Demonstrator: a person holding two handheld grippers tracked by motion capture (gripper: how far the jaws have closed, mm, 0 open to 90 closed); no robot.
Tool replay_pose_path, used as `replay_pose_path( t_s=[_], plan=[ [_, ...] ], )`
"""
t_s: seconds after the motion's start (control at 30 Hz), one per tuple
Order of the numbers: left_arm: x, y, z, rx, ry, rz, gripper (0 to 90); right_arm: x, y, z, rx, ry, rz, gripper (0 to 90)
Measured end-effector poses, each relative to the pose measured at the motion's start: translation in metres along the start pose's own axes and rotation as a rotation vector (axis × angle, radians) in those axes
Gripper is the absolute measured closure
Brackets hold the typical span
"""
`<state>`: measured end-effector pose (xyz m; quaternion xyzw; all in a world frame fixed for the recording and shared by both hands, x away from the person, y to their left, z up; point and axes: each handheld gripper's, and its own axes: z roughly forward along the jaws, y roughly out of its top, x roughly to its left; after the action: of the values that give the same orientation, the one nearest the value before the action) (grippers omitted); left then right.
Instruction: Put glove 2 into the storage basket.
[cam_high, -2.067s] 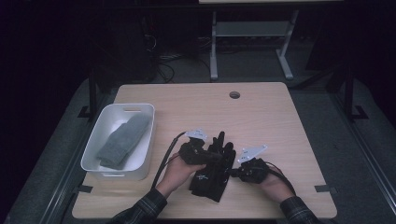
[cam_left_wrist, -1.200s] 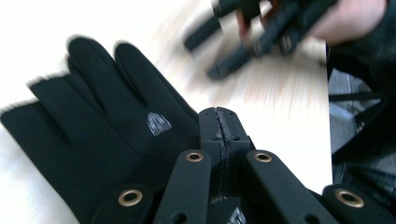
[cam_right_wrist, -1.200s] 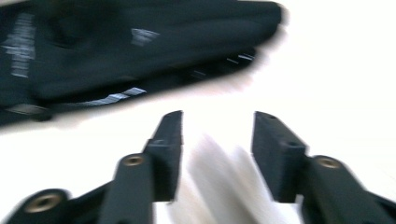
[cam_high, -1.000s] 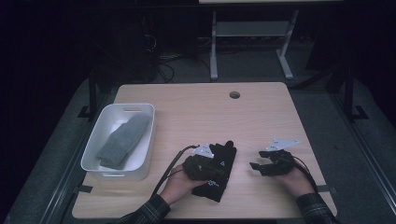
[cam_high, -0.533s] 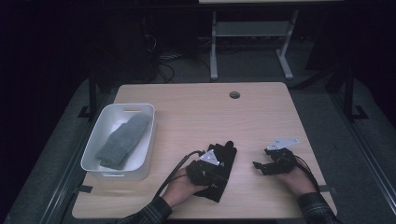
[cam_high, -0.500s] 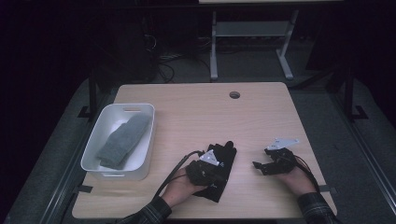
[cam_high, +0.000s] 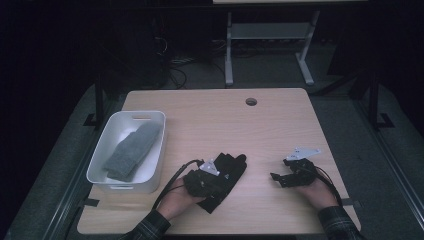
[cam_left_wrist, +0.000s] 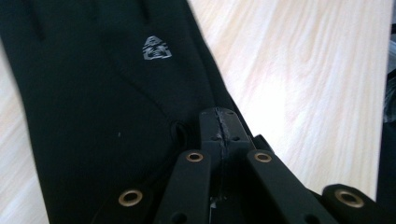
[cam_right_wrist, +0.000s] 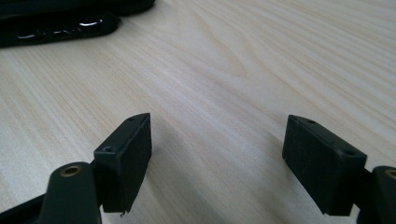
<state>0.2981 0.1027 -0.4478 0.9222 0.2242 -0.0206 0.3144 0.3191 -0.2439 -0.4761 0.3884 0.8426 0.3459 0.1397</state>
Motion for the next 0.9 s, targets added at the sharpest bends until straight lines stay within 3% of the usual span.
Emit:
replay_pose_path(
  t_s=[0.2,0.3,0.43,0.53,0.77,0.8,0.9],
  plan=[
    [0.008,-0.006,-0.008,0.005,0.035,-0.018,89.5,0.000,0.000,0.001,-0.006,0.003,-0.004,23.0],
    [0.009,-0.006,-0.009,-0.002,0.032,-0.014,89.4,-0.001,-0.001,0.001,-0.015,0.003,-0.009,21.3],
    [0.008,-0.002,-0.013,-0.060,0.016,-0.036,86.5,0.000,-0.001,0.003,-0.022,0.001,-0.008,17.8],
    [0.012,0.003,-0.019,-0.108,0.031,-0.045,80.3,0.000,-0.002,0.004,-0.030,0.000,-0.008,15.9],
    [0.025,0.016,-0.020,-0.160,0.112,-0.036,44.9,0.000,-0.003,0.006,-0.045,-0.005,0.001,12.6],
    [0.027,0.017,-0.021,-0.155,0.119,-0.023,39.6,0.000,-0.003,0.006,-0.046,-0.004,0.001,12.7],
    [0.032,0.017,-0.015,-0.147,0.138,-0.046,23.8,0.000,-0.003,0.006,-0.046,-0.005,0.000,12.6]
  ],
)
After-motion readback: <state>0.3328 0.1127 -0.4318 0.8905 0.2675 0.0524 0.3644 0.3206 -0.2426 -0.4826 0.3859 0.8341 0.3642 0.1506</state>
